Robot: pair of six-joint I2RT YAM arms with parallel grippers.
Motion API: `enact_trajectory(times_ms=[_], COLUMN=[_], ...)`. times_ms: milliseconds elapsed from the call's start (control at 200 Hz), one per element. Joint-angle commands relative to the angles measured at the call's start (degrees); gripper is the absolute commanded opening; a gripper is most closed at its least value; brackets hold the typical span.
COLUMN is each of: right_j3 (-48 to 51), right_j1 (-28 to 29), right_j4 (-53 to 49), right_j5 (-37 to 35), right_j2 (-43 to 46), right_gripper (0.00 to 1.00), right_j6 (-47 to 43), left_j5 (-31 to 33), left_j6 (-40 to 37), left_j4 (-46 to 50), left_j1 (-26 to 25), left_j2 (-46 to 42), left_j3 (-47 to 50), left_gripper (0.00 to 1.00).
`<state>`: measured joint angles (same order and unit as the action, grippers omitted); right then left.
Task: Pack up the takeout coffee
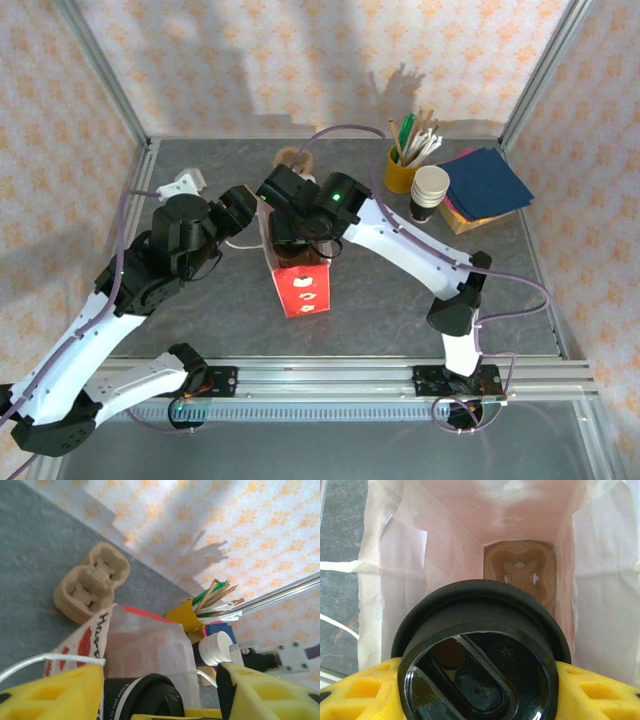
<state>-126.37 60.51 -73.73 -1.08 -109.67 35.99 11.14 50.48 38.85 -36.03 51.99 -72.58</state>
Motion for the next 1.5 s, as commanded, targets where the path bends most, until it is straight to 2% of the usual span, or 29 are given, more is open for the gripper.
enact_trajectory(times_ms=[0,120,250,370,450,681,816,1006,1196,1426,1496], right_j3=[-2.22,-2.48,-1.94,-1.43,-1.56,-1.29,-0.92,0.58,1.87,4.81,6.01], right_j1=[0.48,0.49,0.71,0.76,0.85,0.86,0.88,0.81,0.28,-1.16,-1.92], right_j4=[-1.14,-1.06,-1.15,-1.19,-1.19,-1.15,-1.15,-1.23,-1.19,-1.23,-1.18], right_j5=[-0.59,-0.77,-0.72,-0.85,-0.94,-0.93,-1.37,-2.15,-2.33,-1.43,-0.5], right_j2=[-0.68,-0.99,-1.19,-0.9,-0.99,-1.25,-0.99,-0.51,0.27,1.98,2.59], right_gripper=[0.51,0.51,0.51,0.51,0.51,0.51,0.51,0.51,0.5,0.5,0.5], right_j6=[0.33,0.65,1.23,1.54,1.54,1.29,1.36,1.54,1.72,0.46,-1.16], left_j5=[0.94,-9.08,-13.76,-18.16,-19.81,-32.22,-33.97,-32.49,-31.04,-29.23,-28.54], left_j6=[-8.01,-10.77,-12.05,-12.22,-11.83,-3.68,0.64,6.36,8.72,10.52,9.49], left_j4=[6.35,5.25,3.77,1.99,-0.01,-14.66,-24.33,-38.17,-47.28,-51.39,-48.79], left_j1=[3.96,15.91,24.89,30.06,31.17,30.91,26.11,17.84,11.78,7.75,7.9], left_j2=[0.87,0.21,-1.89,-2.58,-2.83,-4.41,-2.93,3.4,10.49,13.29,13.24], left_j3=[-0.44,5.69,11.74,16.93,21.48,39.38,45.12,50.01,50.25,49.99,49.15], left_gripper=[0.66,0.67,0.67,0.64,0.62,0.49,0.48,0.48,0.48,0.47,0.48])
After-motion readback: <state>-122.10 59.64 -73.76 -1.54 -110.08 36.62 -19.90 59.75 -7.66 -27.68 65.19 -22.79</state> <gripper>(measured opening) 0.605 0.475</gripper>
